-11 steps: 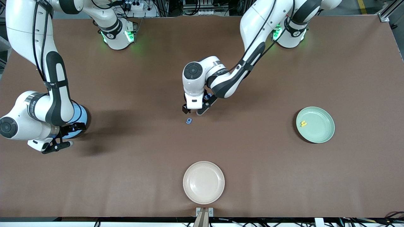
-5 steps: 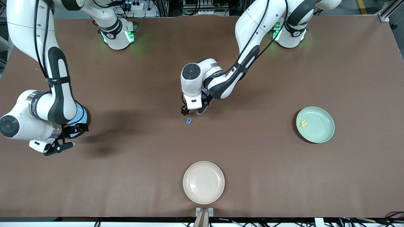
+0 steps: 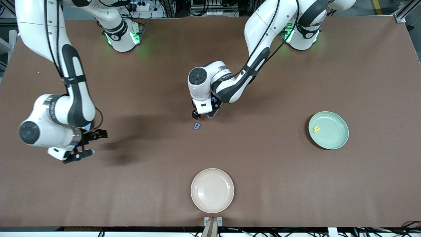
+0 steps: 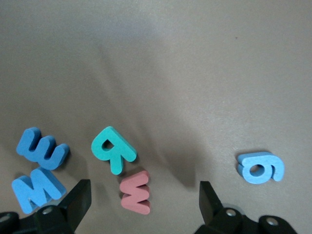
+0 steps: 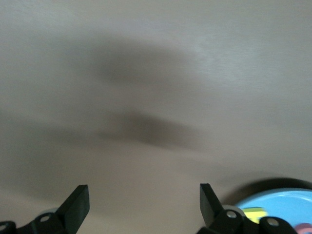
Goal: Sort uppercase to blue plate, lowercase to green plate
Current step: 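Lower the left gripper over the pink w among the letters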
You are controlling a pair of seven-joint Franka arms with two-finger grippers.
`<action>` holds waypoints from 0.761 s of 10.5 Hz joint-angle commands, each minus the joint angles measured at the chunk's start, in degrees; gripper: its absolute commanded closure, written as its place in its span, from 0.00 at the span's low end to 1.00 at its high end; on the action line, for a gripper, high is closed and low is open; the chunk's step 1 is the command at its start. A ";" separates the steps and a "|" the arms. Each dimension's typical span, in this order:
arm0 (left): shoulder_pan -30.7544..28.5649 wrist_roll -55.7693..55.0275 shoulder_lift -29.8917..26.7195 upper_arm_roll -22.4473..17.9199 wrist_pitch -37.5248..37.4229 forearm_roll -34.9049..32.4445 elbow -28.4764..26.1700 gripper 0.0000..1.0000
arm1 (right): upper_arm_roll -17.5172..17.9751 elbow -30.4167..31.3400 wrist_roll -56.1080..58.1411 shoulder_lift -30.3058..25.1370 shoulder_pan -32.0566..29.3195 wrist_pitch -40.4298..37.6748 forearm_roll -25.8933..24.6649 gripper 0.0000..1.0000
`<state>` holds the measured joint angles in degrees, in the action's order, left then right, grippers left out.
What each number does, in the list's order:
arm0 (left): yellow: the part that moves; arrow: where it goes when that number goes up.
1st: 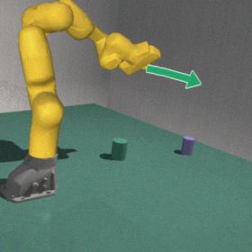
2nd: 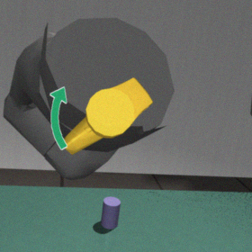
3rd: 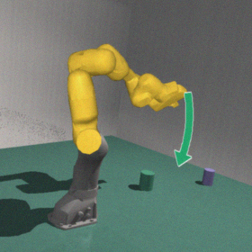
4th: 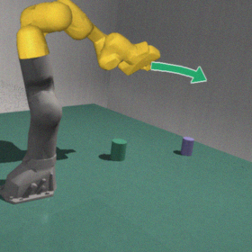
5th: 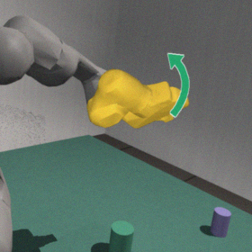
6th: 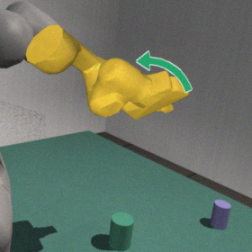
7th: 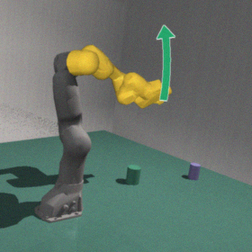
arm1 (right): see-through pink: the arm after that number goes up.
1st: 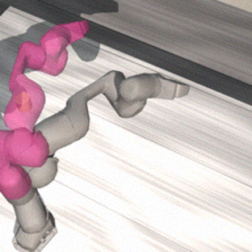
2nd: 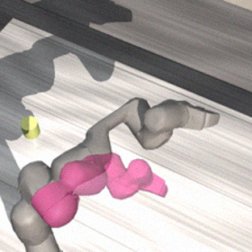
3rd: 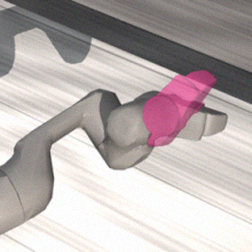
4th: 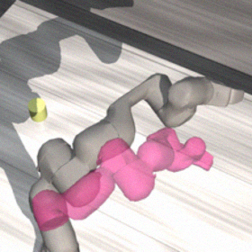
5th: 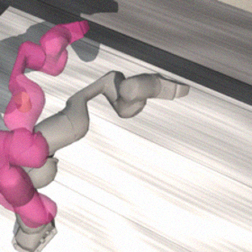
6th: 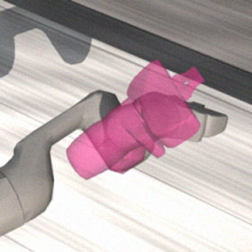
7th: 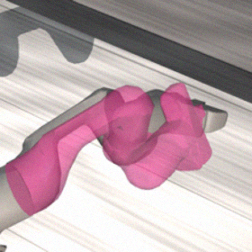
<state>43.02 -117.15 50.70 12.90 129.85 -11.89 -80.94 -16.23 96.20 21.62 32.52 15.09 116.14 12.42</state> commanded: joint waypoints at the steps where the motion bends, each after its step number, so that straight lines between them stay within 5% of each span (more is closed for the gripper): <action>1: 0.66 -3.42 0.27 -0.42 -0.39 -1.56 0.61 0.06 | 4.08 0.31 -8.22 -1.14 -0.06 -0.83 0.15 0.00; 8: 1.18 -8.17 -1.04 -0.41 8.73 -2.34 -5.17 0.10 | 9.37 0.31 -13.89 -0.71 0.30 -0.04 0.50 0.00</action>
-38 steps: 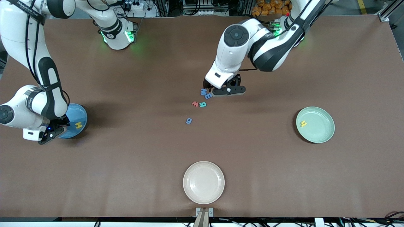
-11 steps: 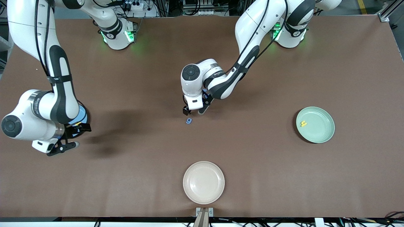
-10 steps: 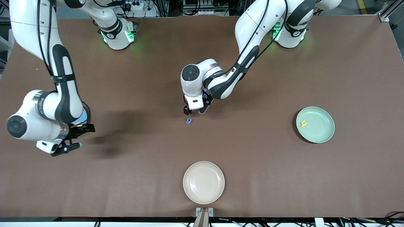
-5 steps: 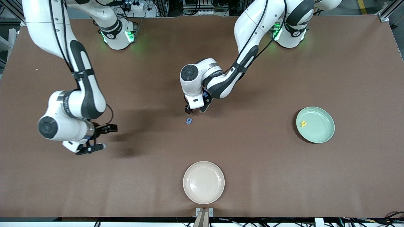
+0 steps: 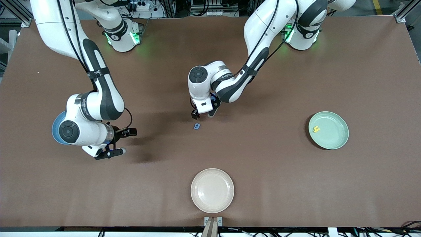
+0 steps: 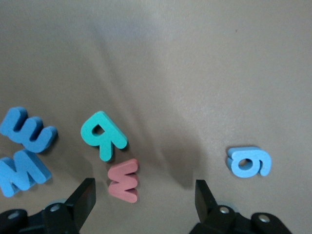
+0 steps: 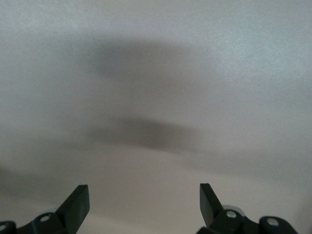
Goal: Sort uppercase to blue plate, lowercase to green plate
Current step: 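Grasp the pink w with the left gripper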
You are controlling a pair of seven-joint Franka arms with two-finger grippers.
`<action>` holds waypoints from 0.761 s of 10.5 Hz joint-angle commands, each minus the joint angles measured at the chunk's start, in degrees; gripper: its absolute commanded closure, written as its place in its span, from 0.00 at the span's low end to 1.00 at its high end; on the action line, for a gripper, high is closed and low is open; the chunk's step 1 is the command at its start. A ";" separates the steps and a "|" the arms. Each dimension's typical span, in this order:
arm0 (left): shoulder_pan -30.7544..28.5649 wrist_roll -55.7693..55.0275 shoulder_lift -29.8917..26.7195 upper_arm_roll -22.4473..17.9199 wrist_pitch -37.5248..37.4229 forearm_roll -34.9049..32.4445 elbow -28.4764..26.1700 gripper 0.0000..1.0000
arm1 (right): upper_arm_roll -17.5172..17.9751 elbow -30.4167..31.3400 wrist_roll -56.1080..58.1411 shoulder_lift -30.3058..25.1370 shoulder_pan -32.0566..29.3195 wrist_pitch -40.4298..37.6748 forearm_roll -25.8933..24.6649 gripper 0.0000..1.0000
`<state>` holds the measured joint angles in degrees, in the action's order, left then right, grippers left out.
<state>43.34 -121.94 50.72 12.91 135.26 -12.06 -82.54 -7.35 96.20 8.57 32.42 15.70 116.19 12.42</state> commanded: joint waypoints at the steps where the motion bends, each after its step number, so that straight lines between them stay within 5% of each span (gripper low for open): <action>1: 1.05 -3.48 -1.67 -0.43 3.95 -2.70 -5.07 0.10 | 0.49 0.31 -0.84 -0.51 -0.23 -0.09 0.50 0.00; 4: 0.87 -3.40 -2.21 -0.43 3.96 -2.97 -5.70 0.16 | 0.84 0.31 -0.84 -0.60 -0.32 -0.62 0.59 0.00; 8: 0.35 -2.34 -2.21 -0.43 3.96 -3.84 -5.18 0.73 | 1.63 0.31 -1.10 -0.78 -0.32 -0.97 0.68 0.00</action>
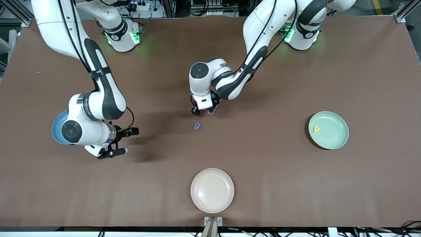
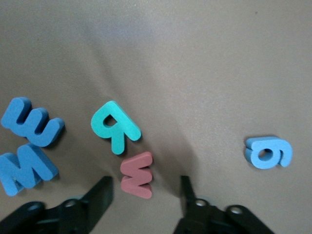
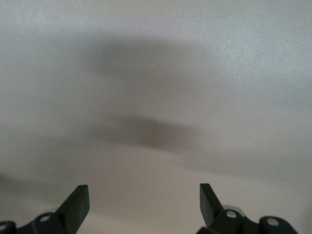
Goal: Sort uppercase to blue plate, lowercase to green plate
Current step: 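Grasp the pink w with the left gripper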
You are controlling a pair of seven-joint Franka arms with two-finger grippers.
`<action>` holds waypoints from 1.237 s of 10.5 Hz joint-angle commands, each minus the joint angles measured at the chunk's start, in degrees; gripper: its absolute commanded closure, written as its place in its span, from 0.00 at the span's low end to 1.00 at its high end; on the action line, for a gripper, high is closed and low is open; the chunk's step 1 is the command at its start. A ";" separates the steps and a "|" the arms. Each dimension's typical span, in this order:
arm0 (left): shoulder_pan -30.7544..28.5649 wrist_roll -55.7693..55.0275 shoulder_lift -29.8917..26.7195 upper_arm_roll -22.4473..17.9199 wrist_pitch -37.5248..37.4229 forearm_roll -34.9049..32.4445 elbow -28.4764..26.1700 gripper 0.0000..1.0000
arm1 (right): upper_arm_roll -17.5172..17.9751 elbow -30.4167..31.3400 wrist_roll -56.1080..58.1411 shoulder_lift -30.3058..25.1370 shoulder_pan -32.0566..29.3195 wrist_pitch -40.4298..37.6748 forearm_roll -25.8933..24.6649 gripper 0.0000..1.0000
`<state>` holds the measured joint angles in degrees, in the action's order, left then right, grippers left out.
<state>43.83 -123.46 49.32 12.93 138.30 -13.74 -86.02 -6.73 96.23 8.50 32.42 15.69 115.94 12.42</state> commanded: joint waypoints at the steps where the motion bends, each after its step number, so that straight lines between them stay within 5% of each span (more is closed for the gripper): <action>1: -0.15 -0.73 -0.54 -0.45 0.92 -2.51 -1.52 0.90 | 1.01 0.28 -1.55 -0.78 -0.40 -0.71 0.85 0.00; 2: -0.06 -0.73 -0.28 -0.45 0.92 -2.51 -1.52 1.00 | 1.10 0.28 -1.56 -0.86 -0.31 -1.06 0.85 0.00; 6: -0.06 0.14 -0.28 -0.53 0.92 -2.60 -1.26 1.00 | 1.71 0.28 -1.65 -0.87 -0.40 -2.11 1.20 0.00; 8: -0.32 3.83 -1.50 -0.53 0.13 -2.51 0.40 1.00 | 1.63 0.28 -1.91 -0.95 -0.31 -3.86 6.36 0.00; 13: -6.11 20.05 -10.98 -0.27 -9.87 -1.47 0.85 1.00 | 5.83 0.28 -9.25 -1.13 -0.05 -3.18 6.65 0.00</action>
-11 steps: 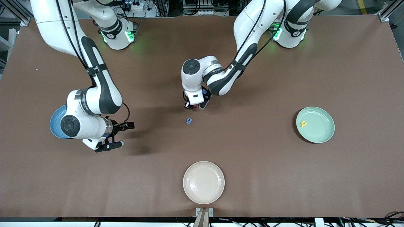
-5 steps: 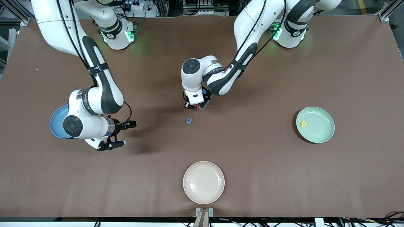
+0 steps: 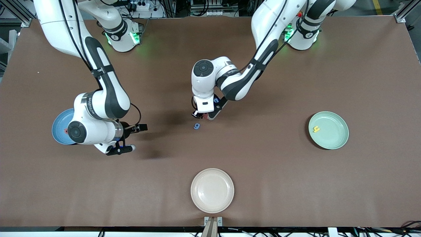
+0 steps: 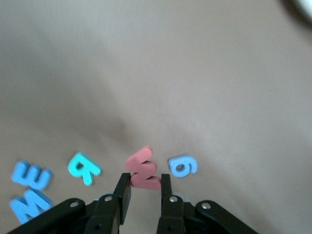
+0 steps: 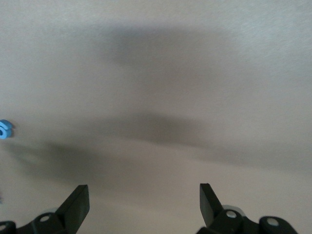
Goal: Sort uppercase to blue plate, lowercase to green plate
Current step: 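Carry the pink w to the green plate while the right gripper returns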
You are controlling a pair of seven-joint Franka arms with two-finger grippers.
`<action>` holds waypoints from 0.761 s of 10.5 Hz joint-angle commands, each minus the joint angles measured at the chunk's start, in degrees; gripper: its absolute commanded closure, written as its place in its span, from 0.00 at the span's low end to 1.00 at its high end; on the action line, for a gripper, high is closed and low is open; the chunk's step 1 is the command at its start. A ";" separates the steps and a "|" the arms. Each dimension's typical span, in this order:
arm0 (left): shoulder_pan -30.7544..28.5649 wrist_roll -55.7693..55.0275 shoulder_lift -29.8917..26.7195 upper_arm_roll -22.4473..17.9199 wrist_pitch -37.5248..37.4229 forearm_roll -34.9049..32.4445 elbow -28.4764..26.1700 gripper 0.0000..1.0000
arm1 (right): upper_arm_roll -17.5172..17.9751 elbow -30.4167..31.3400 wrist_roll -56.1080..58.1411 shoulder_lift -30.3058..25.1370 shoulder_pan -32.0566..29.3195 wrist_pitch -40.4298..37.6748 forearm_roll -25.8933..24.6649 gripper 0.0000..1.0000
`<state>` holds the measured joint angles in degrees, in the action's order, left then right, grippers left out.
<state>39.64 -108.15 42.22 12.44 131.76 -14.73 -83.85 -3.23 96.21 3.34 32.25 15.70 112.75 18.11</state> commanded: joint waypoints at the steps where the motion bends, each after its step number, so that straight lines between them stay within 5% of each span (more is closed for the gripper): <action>1: -4.37 10.80 -5.99 0.30 -6.22 -0.31 -1.32 1.00 | 4.35 0.55 -9.36 -0.79 0.73 1.93 0.87 0.00; 6: -21.06 48.91 -14.96 0.65 -21.59 6.97 -1.50 1.00 | 11.22 2.83 -26.86 0.27 5.46 10.80 0.52 0.00; 8: -27.66 62.31 -15.42 0.57 -26.19 7.34 -2.02 1.00 | 11.23 2.84 -34.42 1.06 9.68 13.53 0.26 0.00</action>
<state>15.55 -53.67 28.16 12.43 107.72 -8.80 -83.89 7.90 98.51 -26.01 33.06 23.15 124.04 18.21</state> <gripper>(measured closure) 0.709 0.000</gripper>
